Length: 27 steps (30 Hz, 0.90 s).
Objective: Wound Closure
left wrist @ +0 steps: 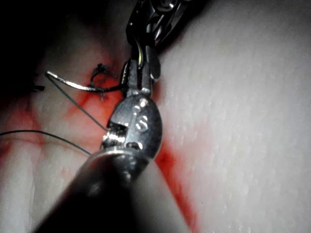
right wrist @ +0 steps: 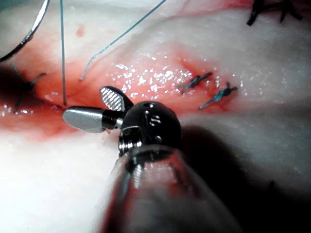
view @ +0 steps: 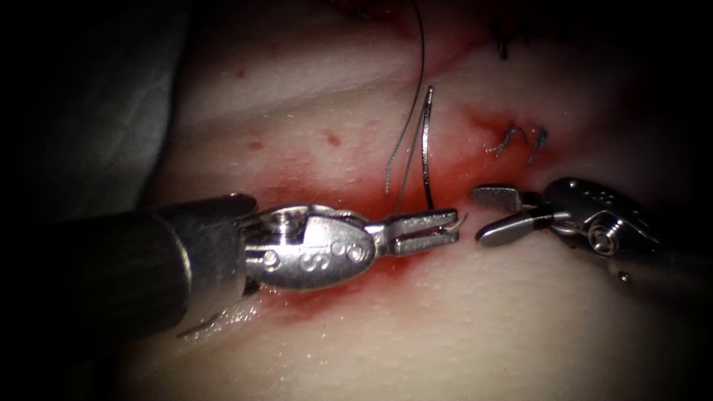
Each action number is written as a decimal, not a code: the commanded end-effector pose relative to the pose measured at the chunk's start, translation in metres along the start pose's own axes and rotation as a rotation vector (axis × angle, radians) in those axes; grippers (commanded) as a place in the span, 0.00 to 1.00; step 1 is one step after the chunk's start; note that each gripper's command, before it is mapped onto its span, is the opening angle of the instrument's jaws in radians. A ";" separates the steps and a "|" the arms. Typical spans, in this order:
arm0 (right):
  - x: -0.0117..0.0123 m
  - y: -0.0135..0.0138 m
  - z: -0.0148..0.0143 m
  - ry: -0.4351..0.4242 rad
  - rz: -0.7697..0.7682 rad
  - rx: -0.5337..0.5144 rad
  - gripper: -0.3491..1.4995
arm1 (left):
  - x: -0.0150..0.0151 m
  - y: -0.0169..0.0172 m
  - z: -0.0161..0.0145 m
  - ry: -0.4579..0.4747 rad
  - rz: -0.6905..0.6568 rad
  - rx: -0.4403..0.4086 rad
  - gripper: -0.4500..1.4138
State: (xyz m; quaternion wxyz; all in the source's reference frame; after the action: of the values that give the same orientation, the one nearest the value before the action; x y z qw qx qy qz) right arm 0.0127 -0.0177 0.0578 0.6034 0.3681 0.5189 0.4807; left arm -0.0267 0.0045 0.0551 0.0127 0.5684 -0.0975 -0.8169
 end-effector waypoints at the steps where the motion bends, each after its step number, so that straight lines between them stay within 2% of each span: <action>1: 0.0001 0.0003 0.0010 0.004 0.012 0.004 0.82 | -0.0005 0.0003 0.0007 -0.004 0.002 0.002 0.00; 2: 0.0005 0.0002 0.0010 0.010 0.087 0.013 0.80 | -0.0007 0.0009 0.0008 0.001 0.007 0.000 0.00; 5: 0.0009 0.0002 0.0010 0.016 0.143 0.022 0.78 | -0.0012 0.0015 0.0009 0.006 0.021 -0.003 0.00; 9: 0.0014 0.0001 0.0016 0.026 0.281 0.083 0.82 | -0.0026 0.0030 0.0013 0.017 0.050 -0.019 0.00; 20: 0.0008 -0.0012 0.0043 0.032 0.379 0.211 0.88 | -0.0045 0.0041 0.0026 0.047 0.086 -0.034 0.00; 27: 0.0010 -0.0019 0.0060 0.046 0.391 0.221 0.88 | -0.0045 0.0041 0.0027 0.048 0.098 -0.038 0.00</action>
State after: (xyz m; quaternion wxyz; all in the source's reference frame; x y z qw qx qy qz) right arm 0.0182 -0.0168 0.0563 0.4405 0.5131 0.4998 0.5412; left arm -0.0274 0.0016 0.0603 0.0653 0.5816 -0.1105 -0.8033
